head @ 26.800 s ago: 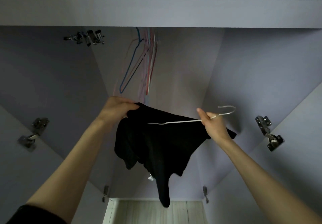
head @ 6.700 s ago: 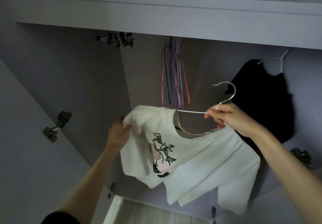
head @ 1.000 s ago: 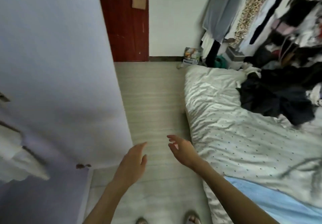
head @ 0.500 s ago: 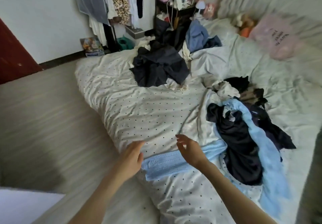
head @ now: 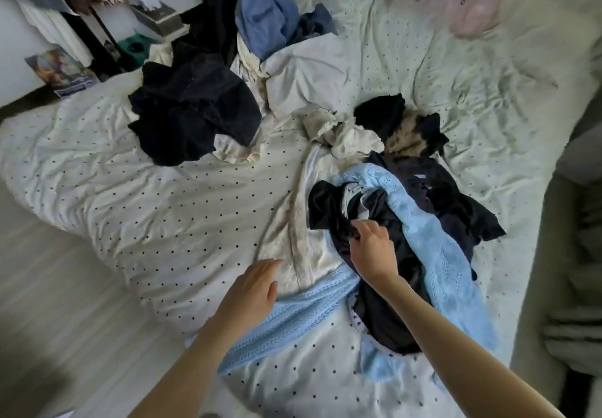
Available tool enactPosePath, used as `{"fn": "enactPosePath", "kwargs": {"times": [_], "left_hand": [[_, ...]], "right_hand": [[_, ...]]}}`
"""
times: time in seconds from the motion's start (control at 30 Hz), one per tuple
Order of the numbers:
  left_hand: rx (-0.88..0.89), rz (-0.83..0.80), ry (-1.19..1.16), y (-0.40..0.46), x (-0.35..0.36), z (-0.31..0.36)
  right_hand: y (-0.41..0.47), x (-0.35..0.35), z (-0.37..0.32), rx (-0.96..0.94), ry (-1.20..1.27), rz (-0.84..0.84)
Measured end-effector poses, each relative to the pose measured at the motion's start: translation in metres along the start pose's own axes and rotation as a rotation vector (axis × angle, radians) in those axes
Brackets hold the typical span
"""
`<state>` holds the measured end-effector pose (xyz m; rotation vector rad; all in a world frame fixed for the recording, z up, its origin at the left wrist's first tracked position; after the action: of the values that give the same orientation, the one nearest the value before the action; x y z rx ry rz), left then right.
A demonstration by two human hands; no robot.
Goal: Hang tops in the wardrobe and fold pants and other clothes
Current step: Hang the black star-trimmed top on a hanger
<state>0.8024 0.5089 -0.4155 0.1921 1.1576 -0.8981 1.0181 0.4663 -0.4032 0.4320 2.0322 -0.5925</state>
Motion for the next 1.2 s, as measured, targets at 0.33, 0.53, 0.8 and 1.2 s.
{"fn": "enactPosePath", "kwargs": {"times": [0.33,0.53,0.8,1.2], "left_hand": [[0.032,0.024,0.016,0.050,-0.002,0.009],[0.194,0.038,-0.003,0.073,-0.012,0.057],[0.275,0.324,-0.149,0.051,-0.075,0.074],[-0.098,0.858,-0.295,-0.137,-0.253,-0.099]], "right_hand": [[0.042,0.021,0.003,-0.082,-0.060,-0.060],[-0.008,-0.005,-0.043,-0.363,0.348,-0.149],[-0.038,-0.047,-0.054,-0.465,0.166,-0.024],[-0.058,-0.057,-0.202,-0.581,-0.329,-0.002]]}}
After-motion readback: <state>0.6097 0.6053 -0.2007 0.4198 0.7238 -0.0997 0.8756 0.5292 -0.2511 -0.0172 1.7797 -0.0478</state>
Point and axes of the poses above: each hand's wrist, its own y-axis towards the middle knuckle, its own x-axis out of the palm, z = x × y, the point moved 10 cm from there along y, towards the middle knuckle, and after that the axes turned 4 degrees about y, right-handed, at the moved point
